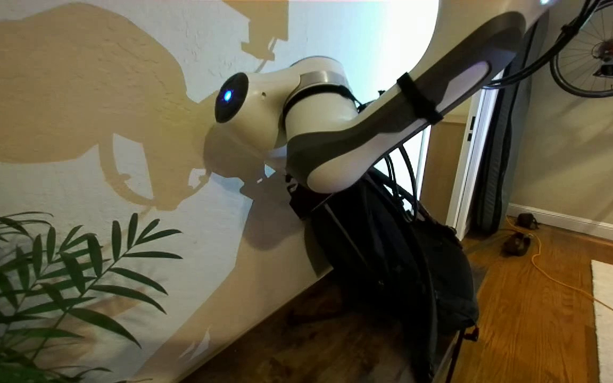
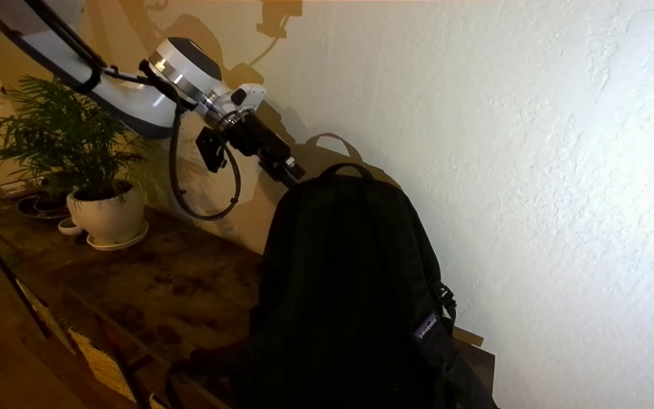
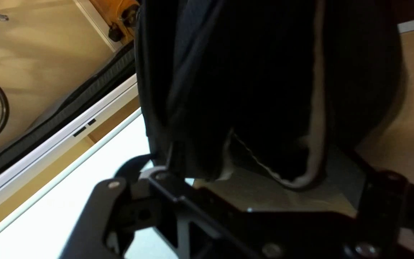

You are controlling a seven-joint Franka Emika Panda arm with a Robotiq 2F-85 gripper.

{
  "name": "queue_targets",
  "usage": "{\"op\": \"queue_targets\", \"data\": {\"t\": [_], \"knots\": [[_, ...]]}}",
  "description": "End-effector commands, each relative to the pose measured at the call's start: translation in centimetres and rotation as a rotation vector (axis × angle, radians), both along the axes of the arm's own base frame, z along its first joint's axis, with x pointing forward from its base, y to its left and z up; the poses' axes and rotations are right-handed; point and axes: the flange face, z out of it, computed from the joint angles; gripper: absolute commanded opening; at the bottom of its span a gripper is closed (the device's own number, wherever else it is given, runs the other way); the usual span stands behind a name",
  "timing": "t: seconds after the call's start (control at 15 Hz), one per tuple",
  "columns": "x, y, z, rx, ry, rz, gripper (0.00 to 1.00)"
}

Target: Place the banana plush toy inside the black backpack

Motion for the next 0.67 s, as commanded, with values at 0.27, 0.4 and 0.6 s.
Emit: {"op": "queue_targets", "data": {"t": [0.27, 0.4, 0.6], "knots": [[-2.7, 2.9, 4.9, 0.314, 0.073, 0.16, 1.0], [-3.4, 3.2, 5.6, 0.396, 0.102, 0.198, 1.0], [-5.0, 3.5, 6.4, 0.513, 0.154, 0.262, 1.0]]}}
